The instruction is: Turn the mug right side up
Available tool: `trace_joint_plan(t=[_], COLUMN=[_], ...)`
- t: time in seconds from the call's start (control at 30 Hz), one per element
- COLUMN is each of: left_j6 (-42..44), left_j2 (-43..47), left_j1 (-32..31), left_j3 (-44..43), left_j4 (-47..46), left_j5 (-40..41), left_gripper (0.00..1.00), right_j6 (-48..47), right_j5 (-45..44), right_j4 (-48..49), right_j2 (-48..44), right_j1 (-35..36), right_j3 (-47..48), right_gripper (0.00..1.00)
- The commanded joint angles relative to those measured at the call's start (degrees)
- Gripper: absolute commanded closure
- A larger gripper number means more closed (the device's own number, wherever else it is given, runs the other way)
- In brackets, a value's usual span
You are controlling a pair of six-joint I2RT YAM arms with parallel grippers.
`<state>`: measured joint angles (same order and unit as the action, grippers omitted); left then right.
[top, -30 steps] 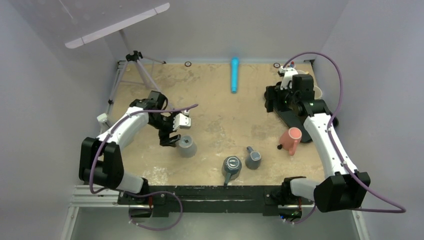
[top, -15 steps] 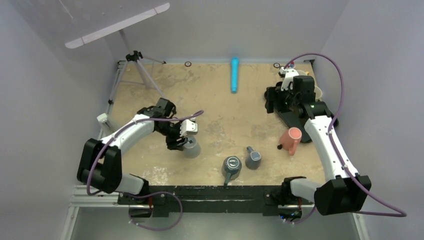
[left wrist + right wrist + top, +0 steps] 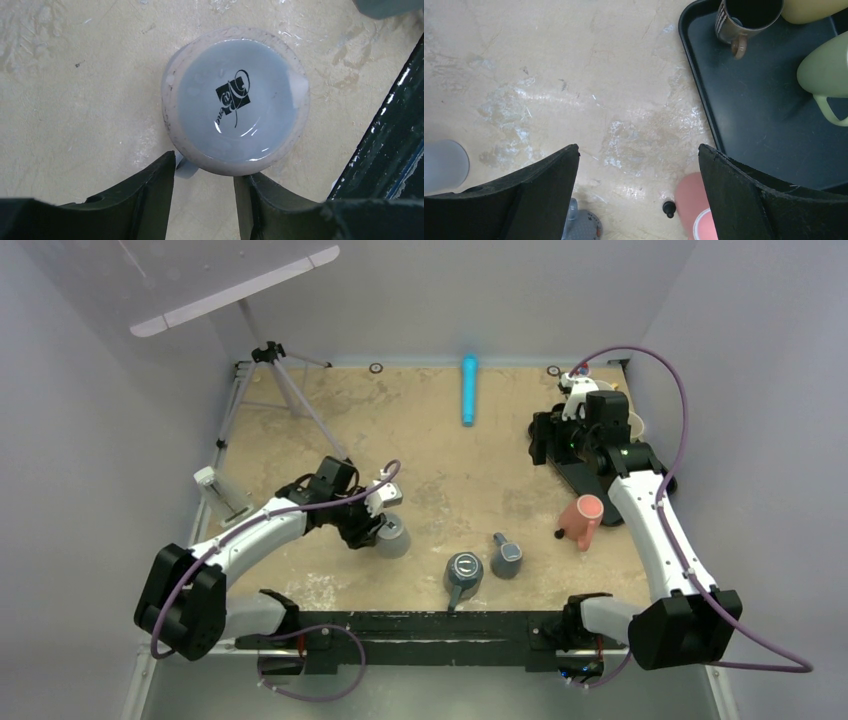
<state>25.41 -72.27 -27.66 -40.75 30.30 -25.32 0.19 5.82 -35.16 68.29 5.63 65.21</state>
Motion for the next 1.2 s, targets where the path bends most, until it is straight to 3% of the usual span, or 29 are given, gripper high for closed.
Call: trace_joint_plan(t=[0.0,0.13,0.43,0.53,0.57,0.6,0.83,0.97,1.17], left_j6=[-1.22,9.52,5.77,4.89,4.5,3.86,-2.49,-8.22,-16.86], left_j2=[0.95,-0.51,-5.23,-6.74,-7.08,-7.17,-5.52,-4.86,-3.51], left_j1=[-0.23,-0.21,-0.24,-0.21,-0.24,-0.19,0.24,2.82,3.31], left_j3=[-0.24,2.55,-0.47,-1.15,-1.6,-2.07,-8.58,-14.79,-31.47], left_j4=[-1.21,0.28,-2.41,-2.15,-1.91,-1.84,1.67,3.41,8.43], left_j5=[3.23,6.27,-3.82,-3.92,-3.88,-3.74,-6.63,-8.71,-13.7], left_gripper=[0.5,0.54,0.54,0.74,0.9,0.99,1.0,1.0,1.0], right_j6=[1.36,1.19,1.86,1.55,1.48,1.62,4.73,11.14,27.86], right_j5=[1.64,1.73,1.39,0.72,0.68,0.72,4.7,10.95,26.38], right_j4=[1.43,1.53,1.03,0.6,0.43,0.39,1.99,7.03,31.69], right_j2=[-0.36,-1.6,-2.54,-3.19,-3.29,-3.33,-4.0,-5.8,-9.49], right_j1=[0.24,0.23,0.19,0.22,0.21,0.2,0.4,2.05,11.93], right_j3=[0.87,0.17,0.24,-0.13,-0.19,-0.26,0.03,-0.47,-6.78], right_gripper=[0.08,0.08,0.08,0.08,0.09,0.09,0.09,0.08,0.08])
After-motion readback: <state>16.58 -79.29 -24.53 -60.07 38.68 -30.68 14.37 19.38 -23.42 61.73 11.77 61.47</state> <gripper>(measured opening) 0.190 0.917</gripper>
